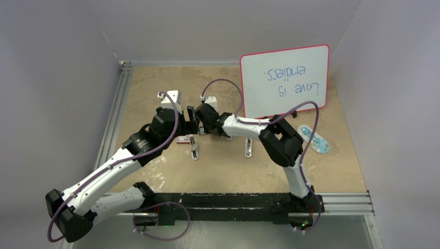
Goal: Load the staples into the stapler
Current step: Pick up the staple from the staple box.
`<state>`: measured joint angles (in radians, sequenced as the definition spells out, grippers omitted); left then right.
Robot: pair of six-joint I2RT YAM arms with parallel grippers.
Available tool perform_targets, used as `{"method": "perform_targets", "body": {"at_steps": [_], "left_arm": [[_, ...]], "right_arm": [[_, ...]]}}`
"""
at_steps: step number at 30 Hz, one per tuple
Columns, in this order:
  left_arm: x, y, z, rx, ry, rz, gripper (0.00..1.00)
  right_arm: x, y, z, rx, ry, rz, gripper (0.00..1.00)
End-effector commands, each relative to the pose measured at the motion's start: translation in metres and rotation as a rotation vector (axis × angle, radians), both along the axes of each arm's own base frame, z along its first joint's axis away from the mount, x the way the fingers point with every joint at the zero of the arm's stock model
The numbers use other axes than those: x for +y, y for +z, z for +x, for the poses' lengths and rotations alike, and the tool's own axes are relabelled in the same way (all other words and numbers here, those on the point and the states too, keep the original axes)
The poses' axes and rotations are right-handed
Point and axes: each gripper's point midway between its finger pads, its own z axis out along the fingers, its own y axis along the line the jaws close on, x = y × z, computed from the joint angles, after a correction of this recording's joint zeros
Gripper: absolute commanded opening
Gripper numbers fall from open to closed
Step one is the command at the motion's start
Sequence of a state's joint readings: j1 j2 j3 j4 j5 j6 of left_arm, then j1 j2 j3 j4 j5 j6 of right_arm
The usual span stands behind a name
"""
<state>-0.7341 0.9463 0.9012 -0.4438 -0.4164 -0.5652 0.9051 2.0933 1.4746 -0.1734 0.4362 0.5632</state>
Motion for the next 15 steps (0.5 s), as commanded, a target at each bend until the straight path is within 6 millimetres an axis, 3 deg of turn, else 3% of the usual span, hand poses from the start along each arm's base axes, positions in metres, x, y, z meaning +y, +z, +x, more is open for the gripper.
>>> {"method": "perform_targets", "body": {"at_steps": [1, 15], "left_arm": [[-0.001, 0.014, 0.004, -0.029, 0.014, -0.033, 0.83], [0.0, 0.015, 0.003, -0.028, 0.016, -0.039, 0.83]], "right_arm": [[-0.004, 0.031, 0.002, -0.053, -0.01, 0.036, 0.16], [-0.009, 0.038, -0.031, -0.001, 0.049, 0.097, 0.17]]}}
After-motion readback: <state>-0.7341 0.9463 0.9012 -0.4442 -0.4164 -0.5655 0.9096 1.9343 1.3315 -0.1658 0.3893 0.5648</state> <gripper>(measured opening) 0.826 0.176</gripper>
